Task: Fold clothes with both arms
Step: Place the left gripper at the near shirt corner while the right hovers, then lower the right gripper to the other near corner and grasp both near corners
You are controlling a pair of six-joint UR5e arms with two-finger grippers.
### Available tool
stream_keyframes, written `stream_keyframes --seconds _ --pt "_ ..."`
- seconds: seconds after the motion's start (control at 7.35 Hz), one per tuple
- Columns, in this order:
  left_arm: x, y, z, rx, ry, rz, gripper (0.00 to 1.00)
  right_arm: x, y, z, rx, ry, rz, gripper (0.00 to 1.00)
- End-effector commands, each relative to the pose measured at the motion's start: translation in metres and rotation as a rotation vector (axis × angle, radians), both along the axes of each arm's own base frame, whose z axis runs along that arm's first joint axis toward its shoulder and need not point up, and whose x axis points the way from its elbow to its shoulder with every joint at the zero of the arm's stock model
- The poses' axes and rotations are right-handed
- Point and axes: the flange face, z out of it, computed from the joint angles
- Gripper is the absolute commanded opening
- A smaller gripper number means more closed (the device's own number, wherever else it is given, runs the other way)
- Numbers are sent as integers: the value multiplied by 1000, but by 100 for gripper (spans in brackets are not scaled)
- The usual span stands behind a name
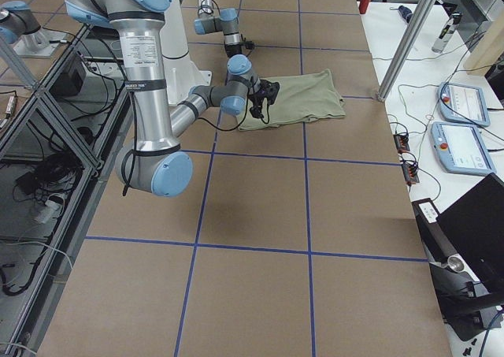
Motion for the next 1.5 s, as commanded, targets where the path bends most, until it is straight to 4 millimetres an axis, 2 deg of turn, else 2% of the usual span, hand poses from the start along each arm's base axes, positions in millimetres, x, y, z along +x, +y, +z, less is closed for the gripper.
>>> stream_keyframes --seconds 0.0,0.14,0.41,0.95,1.22,1.36 --pt "0 0 -1 -1 2 1 31 0 1 1 -1 2 -2 100" --pt "0 0 -1 1 4 1 0 0 1 1 -2 1 -1 100" --pt "-5 0 -8 45 9 12 0 -15 14 0 -11 1 7 100" --pt "-5 1 -12 57 14 17 0 -66 64 6 -381 24 143 97" --pt "-5 -1 -13 57 17 14 0 -106 90 -25 -480 58 178 94" --pt "-5 -1 -13 57 17 14 0 -118 101 -36 -471 90 183 94"
